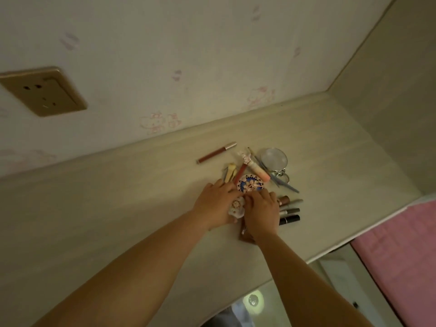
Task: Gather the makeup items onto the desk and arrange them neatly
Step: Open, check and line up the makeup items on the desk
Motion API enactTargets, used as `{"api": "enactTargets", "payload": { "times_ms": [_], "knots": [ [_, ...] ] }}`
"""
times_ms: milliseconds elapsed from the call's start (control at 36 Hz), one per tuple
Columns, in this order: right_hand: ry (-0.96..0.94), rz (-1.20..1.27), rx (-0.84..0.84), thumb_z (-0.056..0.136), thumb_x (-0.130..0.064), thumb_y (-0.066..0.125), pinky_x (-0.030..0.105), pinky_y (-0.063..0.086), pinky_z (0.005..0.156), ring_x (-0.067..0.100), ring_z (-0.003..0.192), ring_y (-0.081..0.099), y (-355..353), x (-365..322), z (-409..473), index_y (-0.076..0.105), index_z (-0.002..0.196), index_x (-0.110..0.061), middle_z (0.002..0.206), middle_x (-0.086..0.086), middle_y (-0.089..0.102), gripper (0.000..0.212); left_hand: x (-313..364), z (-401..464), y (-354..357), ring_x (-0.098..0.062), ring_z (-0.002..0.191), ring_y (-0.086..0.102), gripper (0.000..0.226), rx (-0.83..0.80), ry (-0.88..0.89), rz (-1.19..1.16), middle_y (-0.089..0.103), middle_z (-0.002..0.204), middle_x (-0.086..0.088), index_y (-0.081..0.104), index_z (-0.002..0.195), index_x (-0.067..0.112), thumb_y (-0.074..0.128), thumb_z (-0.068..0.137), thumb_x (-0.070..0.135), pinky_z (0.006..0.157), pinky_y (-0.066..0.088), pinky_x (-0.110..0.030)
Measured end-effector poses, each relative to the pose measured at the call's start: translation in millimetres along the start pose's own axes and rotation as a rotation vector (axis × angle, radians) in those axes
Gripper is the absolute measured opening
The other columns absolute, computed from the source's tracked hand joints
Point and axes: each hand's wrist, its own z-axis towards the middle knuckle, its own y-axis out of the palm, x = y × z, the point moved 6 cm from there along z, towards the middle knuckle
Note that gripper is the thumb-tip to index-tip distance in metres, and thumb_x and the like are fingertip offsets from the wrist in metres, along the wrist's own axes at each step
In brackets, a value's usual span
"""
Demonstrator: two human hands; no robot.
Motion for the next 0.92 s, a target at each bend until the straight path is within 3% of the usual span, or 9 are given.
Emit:
{"api": "enactTargets", "payload": {
  "times_ms": [361, 528, 611, 722, 806, 917],
  "knots": [
    [-0.09, 0.135, 0.197, 0.086, -0.01, 0.058, 0.034, 0.039, 0.072, 0.027, 0.084, 0.049, 7, 7, 3, 0.072, 0.091, -0.009, 0.091, 0.009, 0.066, 0.015, 1, 6, 2, -0.018, 0.119, 0.038, 0.069, 0.148, 0.066, 0.122, 0.049, 0.128, 0.003, 0.047, 0.126, 0.022, 0.06, 0.07, 0.062, 0.093, 0.03, -0.033],
    [-0.067, 0.176, 0.097, 0.092, -0.019, 0.051, 0.036, 0.041, 0.086, 0.025, 0.103, 0.049, 9, 7, 9, 0.069, 0.106, -0.013, 0.11, 0.007, 0.062, 0.024, -4, 4, 6, -0.016, 0.118, 0.043, 0.074, 0.245, 0.02, 0.085, 0.052, 0.127, 0.005, 0.049, 0.126, 0.023, 0.062, 0.067, 0.065, 0.092, 0.03, -0.032],
    [-0.068, 0.325, 0.043, 0.092, -0.023, 0.052, 0.039, 0.046, 0.088, 0.024, 0.103, 0.054, 5, 7, 9, 0.07, 0.104, -0.019, 0.105, 0.003, 0.065, 0.022, -5, -2, 5, -0.016, 0.113, 0.049, 0.068, 0.34, 0.004, 0.019, 0.056, 0.121, 0.006, 0.051, 0.122, 0.026, 0.067, 0.066, 0.061, 0.09, 0.031, -0.032],
    [-0.157, 0.536, -0.018, 0.094, -0.016, 0.05, 0.019, 0.043, 0.072, 0.008, 0.087, 0.055, -11, -4, -1, 0.069, 0.108, -0.019, 0.091, -0.01, 0.06, 0.025, -8, -15, -3, -0.014, 0.106, 0.053, 0.062, 0.483, -0.062, -0.125, 0.058, 0.114, 0.008, 0.054, 0.116, 0.028, 0.073, 0.064, 0.056, 0.089, 0.038, -0.034],
    [-0.241, 0.725, -0.052, 0.092, -0.004, 0.045, 0.011, 0.045, 0.078, 0.008, 0.101, 0.056, -20, -13, -11, 0.065, 0.114, -0.02, 0.108, -0.006, 0.062, 0.033, -11, -32, -12, -0.009, 0.101, 0.057, 0.061, 0.596, -0.104, -0.346, 0.061, 0.111, 0.01, 0.056, 0.113, 0.029, 0.079, 0.061, 0.05, 0.086, 0.045, -0.03],
    [-0.397, 0.883, -0.103, 0.087, 0.006, 0.05, 0.007, 0.047, 0.08, 0.0, 0.1, 0.057, -27, -31, -31, 0.057, 0.111, -0.03, 0.113, -0.007, 0.06, 0.044, -15, -60, -23, -0.005, 0.098, 0.058, 0.06, 0.686, -0.149, -0.601, 0.062, 0.111, 0.01, 0.057, 0.114, 0.025, 0.083, 0.062, 0.041, 0.083, 0.048, -0.02]
  ]
}}
